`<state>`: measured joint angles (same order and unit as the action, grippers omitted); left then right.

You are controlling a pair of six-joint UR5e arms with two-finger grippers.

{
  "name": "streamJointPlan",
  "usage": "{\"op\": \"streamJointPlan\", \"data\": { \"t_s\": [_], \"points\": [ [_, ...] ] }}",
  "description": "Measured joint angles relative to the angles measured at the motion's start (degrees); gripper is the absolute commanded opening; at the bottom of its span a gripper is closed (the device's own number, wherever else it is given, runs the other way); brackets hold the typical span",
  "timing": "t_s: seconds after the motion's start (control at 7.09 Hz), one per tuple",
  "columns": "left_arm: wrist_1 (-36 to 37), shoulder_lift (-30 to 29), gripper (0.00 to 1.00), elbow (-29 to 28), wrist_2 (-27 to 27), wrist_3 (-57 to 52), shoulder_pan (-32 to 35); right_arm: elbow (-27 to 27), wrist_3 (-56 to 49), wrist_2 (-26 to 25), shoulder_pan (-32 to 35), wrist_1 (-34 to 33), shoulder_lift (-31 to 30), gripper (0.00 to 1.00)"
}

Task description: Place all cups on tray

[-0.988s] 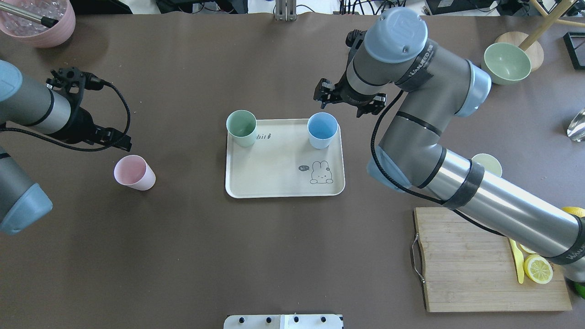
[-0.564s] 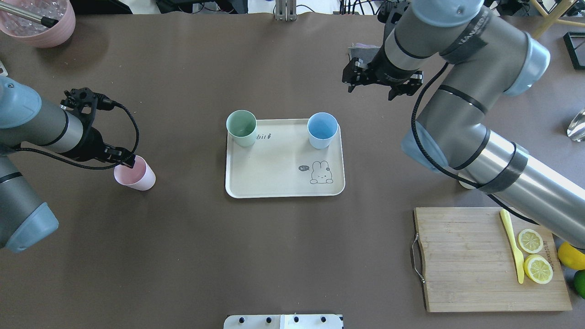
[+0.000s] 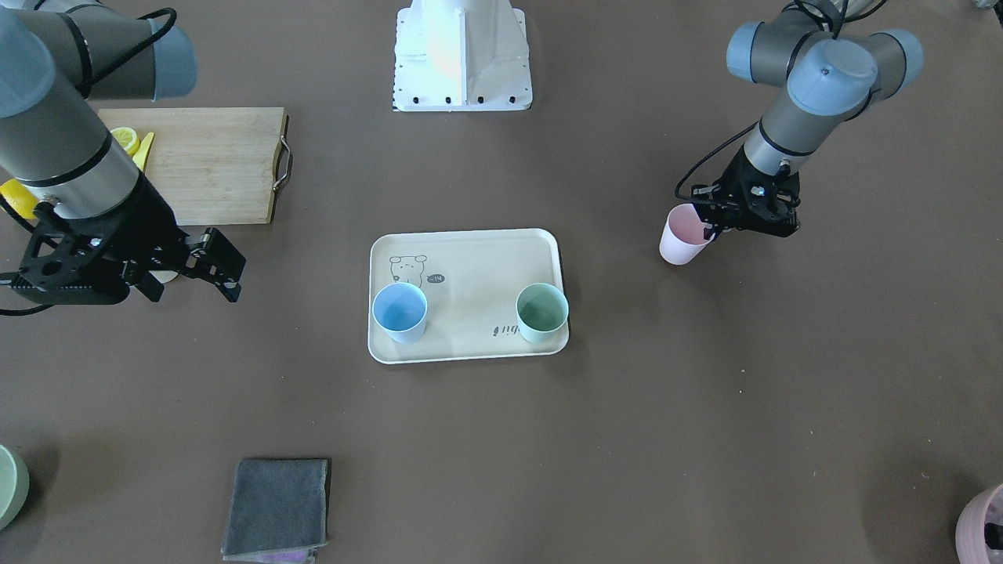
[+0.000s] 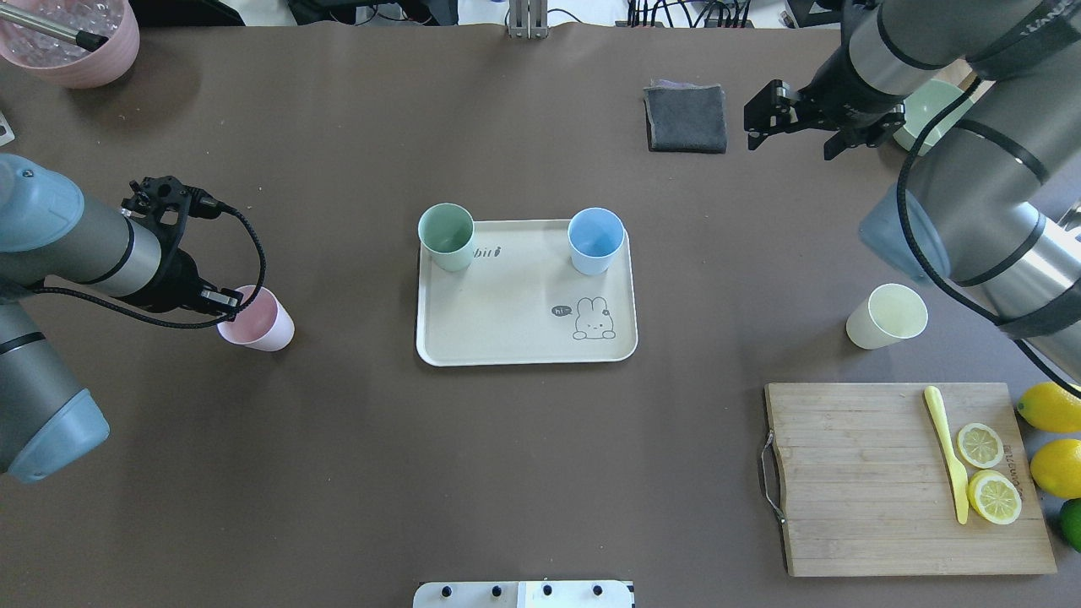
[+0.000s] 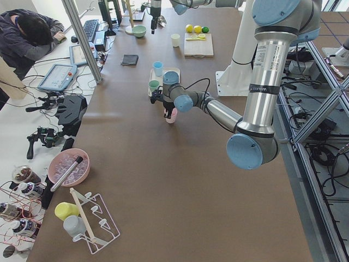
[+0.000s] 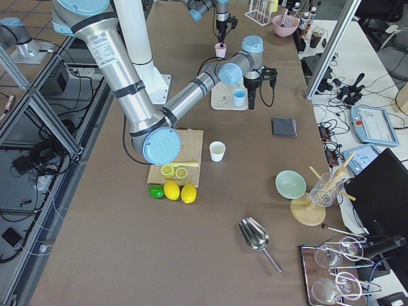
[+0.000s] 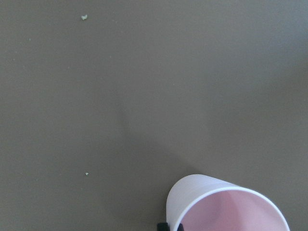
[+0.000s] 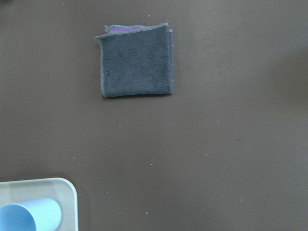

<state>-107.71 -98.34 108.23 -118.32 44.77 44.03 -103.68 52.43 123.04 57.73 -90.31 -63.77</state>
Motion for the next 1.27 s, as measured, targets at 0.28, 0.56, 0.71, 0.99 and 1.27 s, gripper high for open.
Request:
{"op": "streamJointPlan", "data": {
  "t_s": [0.28, 0.56, 0.71, 0.99, 1.27],
  "points": [
    [5.96, -4.06, 0.0, 2.94, -2.12, 0.33, 0.47, -2.43, -8.04, 1.29, 2.14, 0.96, -7.89, 1.0],
    [15.0, -13.46, 0.0, 1.65, -2.41, 1.91, 0.26, -3.44, -16.38, 2.1, 5.07, 1.55, -14.98, 1.0],
    [16.63, -16.97, 0.0, -0.42, -2.34, 3.08, -0.3, -3.84, -20.65, 3.33, 7.19, 1.62, -18.29, 1.0],
    [17.05, -22.12, 0.0, -4.53, 0.7, 6.16, -4.16, -4.66, -25.52, 4.99, 9.81, 1.64, -23.23, 1.0],
    [15.06, -24.4, 0.0, -7.3, 3.31, 9.32, -7.28, -4.92, -25.78, 5.15, 10.16, 1.63, -25.11, 1.0]
  ]
}}
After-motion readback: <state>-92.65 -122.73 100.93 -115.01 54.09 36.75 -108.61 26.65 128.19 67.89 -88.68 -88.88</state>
